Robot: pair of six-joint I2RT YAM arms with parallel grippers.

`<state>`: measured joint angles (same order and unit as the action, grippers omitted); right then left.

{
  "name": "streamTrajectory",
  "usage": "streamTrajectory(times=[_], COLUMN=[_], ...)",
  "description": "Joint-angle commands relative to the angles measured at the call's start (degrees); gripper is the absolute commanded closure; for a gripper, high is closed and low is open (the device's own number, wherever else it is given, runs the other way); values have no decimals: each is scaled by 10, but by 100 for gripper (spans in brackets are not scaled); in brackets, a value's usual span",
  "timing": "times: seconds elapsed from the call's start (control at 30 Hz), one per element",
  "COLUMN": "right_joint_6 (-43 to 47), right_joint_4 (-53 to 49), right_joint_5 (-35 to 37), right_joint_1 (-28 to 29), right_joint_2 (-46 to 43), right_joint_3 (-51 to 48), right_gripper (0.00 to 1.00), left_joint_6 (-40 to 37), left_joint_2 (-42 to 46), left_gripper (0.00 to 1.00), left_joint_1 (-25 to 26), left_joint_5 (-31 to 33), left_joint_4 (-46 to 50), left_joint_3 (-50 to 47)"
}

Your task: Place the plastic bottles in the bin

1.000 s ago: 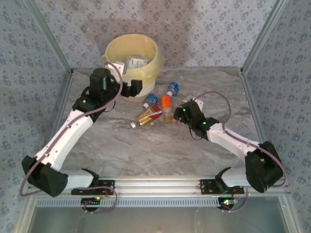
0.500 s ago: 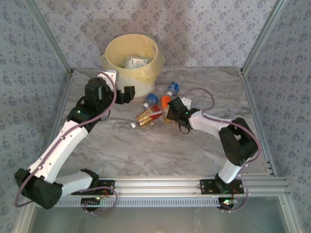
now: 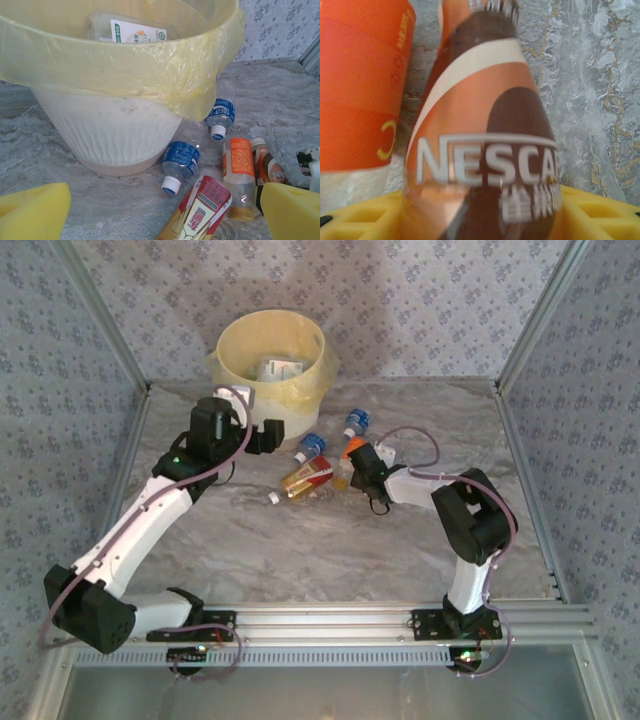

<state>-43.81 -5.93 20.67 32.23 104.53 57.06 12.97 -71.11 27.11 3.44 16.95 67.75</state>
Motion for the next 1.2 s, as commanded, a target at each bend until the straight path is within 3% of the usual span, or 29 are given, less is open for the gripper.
streamTrajectory(times=[0.0,0.2,0.4,0.53,0.67,0.87,1.0,1.17], right_joint_6=[26,70,135,176,212,228,233,239], right_joint_4=[31,97,164,180,197,207,216,241], right_joint_5=[-3,3,-1,-22,-95,-156,-177,-203], right_joint_1=[-7,-5,7,21,31,57,76,91], right_joint_2=[5,-85,-208,-294,-371,-433,-431,-407], right_joint_3=[-14,-88,-174,-212,-236,-230,-213,-187], right_gripper=[40,51,54,54,55,58,57,57], left_joint_6=[8,36,86,134,190,243,310,344], left_joint_2=[-9,-23,-48,-59,-74,-110,-136,-168], left_gripper=[2,2,2,2,2,3,4,4], left_joint_1=[-2,-1,-2,-4,4,43,56,78], left_joint_5=[-15,4,1,-91,-205,-246,-291,-292], left_joint_4=[7,11,11,-23,-116,-173,-234,-224], left_joint_3=[24,30,35,23,-10,-7,1,34])
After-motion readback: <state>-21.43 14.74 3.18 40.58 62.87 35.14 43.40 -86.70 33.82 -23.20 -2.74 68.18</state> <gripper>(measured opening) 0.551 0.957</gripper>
